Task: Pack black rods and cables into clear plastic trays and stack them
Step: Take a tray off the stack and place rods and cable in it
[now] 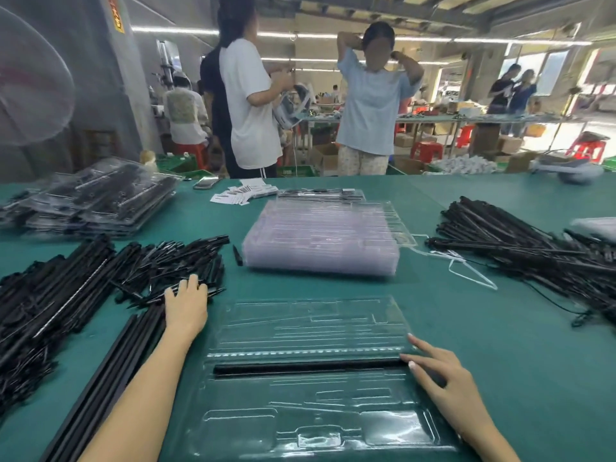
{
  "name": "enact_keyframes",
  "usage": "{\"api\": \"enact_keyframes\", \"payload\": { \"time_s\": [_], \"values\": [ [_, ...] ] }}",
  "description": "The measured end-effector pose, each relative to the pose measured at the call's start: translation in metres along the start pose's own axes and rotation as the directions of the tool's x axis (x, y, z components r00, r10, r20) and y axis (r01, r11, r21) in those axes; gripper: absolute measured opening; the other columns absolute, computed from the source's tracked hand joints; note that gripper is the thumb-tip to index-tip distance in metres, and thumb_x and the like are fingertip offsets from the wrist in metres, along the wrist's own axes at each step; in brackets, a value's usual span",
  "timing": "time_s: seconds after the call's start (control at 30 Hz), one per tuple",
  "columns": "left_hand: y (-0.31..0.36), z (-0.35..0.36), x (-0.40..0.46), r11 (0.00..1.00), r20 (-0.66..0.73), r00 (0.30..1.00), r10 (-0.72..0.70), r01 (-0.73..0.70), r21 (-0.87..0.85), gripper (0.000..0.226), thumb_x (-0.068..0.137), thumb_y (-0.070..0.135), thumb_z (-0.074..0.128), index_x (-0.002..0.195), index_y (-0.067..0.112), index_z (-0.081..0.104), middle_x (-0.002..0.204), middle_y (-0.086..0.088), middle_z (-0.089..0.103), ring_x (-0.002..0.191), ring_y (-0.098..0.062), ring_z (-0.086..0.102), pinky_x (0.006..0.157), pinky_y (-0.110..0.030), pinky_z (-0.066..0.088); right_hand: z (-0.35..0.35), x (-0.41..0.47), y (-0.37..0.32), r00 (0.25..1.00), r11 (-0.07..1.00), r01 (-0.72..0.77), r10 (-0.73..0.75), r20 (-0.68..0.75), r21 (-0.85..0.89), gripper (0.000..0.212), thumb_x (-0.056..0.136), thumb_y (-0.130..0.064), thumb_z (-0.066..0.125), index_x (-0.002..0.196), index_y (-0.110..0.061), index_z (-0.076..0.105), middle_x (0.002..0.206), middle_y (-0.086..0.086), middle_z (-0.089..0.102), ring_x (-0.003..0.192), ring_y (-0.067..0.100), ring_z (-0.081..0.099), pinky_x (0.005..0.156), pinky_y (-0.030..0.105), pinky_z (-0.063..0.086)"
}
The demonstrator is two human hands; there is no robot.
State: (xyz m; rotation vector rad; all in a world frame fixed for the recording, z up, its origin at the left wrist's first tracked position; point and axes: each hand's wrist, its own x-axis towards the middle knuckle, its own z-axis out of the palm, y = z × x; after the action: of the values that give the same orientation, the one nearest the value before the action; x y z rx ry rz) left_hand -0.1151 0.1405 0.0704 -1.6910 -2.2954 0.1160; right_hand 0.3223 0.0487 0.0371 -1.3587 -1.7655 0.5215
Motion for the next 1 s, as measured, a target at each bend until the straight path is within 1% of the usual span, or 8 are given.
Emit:
{"api": "enact_keyframes", "payload": {
  "time_s": [0.13, 0.27, 0.37, 0.5, 0.57, 0.7, 0.87, 1.0],
  "values": [
    [-0.006, 0.005, -0.004, 0.995, -0.139, 0.989, 0.048, -0.036, 0.089, 0.037, 0.094, 0.013, 0.052, 0.129, 0.015, 0.042, 0.125, -0.001, 0.050, 0.116, -0.020, 0.050, 0.095, -0.038, 0.036, 0.001, -0.001, 0.005, 1.000, 1.000, 0.005, -0.005, 0.002, 0.005, 0.029, 0.084, -0.011, 0.069, 0.090, -0.039, 0.074, 0.124, -0.040, 0.050, 0.113, -0.009, 0.046, 0.096, 0.006, 0.033],
    [-0.001, -0.021, -0.008, 0.946, -0.401, 0.914, -0.058, -0.078, -0.315, 0.026, 0.086, -0.009, 0.054, 0.112, -0.007, 0.055, 0.100, -0.022, 0.062, 0.089, -0.036, 0.060, 0.079, -0.048, 0.041, 0.002, 0.001, 0.008, 1.000, 1.000, 0.000, 0.001, -0.013, 0.030, 0.030, 0.085, -0.010, 0.069, 0.088, -0.039, 0.075, 0.119, -0.033, 0.059, 0.113, -0.006, 0.048, 0.096, 0.006, 0.033],
    [0.031, -0.076, -0.024, 0.799, -0.554, 0.831, -0.055, -0.296, -0.523, 0.020, 0.089, -0.004, 0.056, 0.109, -0.004, 0.059, 0.098, -0.021, 0.062, 0.088, -0.036, 0.058, 0.077, -0.047, 0.038, 0.000, 0.001, 0.008, 1.000, 0.999, -0.010, 0.010, -0.007, 0.042, 0.029, 0.086, -0.010, 0.068, 0.089, -0.038, 0.074, 0.120, -0.029, 0.059, 0.114, -0.005, 0.048, 0.096, 0.004, 0.032],
    [0.093, -0.120, -0.100, 0.456, -0.583, 0.723, 0.371, -0.688, -0.564, 0.018, 0.088, 0.013, 0.063, 0.106, 0.009, 0.065, 0.098, -0.008, 0.066, 0.089, -0.028, 0.062, 0.079, -0.038, 0.049, 0.000, 0.000, 0.006, 1.000, 0.999, -0.012, 0.012, 0.004, 0.037, 0.029, 0.086, -0.010, 0.067, 0.090, -0.038, 0.073, 0.121, -0.026, 0.059, 0.115, 0.000, 0.049, 0.095, 0.002, 0.029],
    [0.125, -0.115, -0.141, 0.388, -0.517, 0.625, 0.585, -0.775, -0.498, 0.019, 0.090, 0.022, 0.058, 0.107, 0.016, 0.065, 0.101, -0.005, 0.065, 0.096, -0.025, 0.061, 0.079, -0.036, 0.049, 0.001, -0.001, 0.004, 1.000, 0.999, -0.013, 0.012, 0.011, 0.036, 0.029, 0.086, -0.009, 0.067, 0.091, -0.037, 0.073, 0.122, -0.024, 0.059, 0.115, 0.003, 0.049, 0.095, 0.001, 0.029],
    [0.162, -0.086, -0.180, 0.459, -0.353, 0.691, 0.630, -0.699, -0.548, 0.026, 0.096, 0.028, 0.052, 0.118, 0.021, 0.064, 0.113, -0.002, 0.062, 0.108, -0.020, 0.054, 0.085, -0.033, 0.043, 0.001, -0.002, 0.001, 1.000, 0.999, -0.031, 0.031, 0.003, 0.039, 0.030, 0.086, -0.008, 0.067, 0.090, -0.038, 0.072, 0.122, -0.020, 0.059, 0.113, 0.007, 0.050, 0.092, -0.001, 0.027],
    [0.165, -0.069, -0.196, 0.470, -0.452, 0.668, 0.591, -0.741, -0.479, 0.013, 0.067, 0.040, 0.081, 0.079, 0.039, 0.075, 0.063, 0.019, 0.064, 0.058, -0.005, 0.056, 0.043, -0.016, 0.040, 0.000, -0.004, -0.002, 0.999, 0.998, -0.036, 0.036, 0.013, 0.043, 0.028, 0.088, -0.011, 0.066, 0.090, -0.038, 0.072, 0.123, -0.022, 0.058, 0.115, 0.007, 0.048, 0.094, 0.013, 0.030],
    [0.170, -0.072, -0.190, 0.515, -0.440, 0.713, 0.546, -0.700, -0.495, 0.015, 0.060, 0.038, 0.088, 0.069, 0.036, 0.075, 0.078, 0.018, 0.068, 0.067, -0.009, 0.060, 0.055, -0.014, 0.047, -0.001, -0.004, -0.002, 0.999, 0.998, -0.040, 0.040, 0.021, 0.038, 0.030, 0.088, -0.010, 0.066, 0.090, -0.039, 0.070, 0.123, -0.023, 0.057, 0.116, 0.009, 0.048, 0.096, 0.018, 0.030]
  ]
}}
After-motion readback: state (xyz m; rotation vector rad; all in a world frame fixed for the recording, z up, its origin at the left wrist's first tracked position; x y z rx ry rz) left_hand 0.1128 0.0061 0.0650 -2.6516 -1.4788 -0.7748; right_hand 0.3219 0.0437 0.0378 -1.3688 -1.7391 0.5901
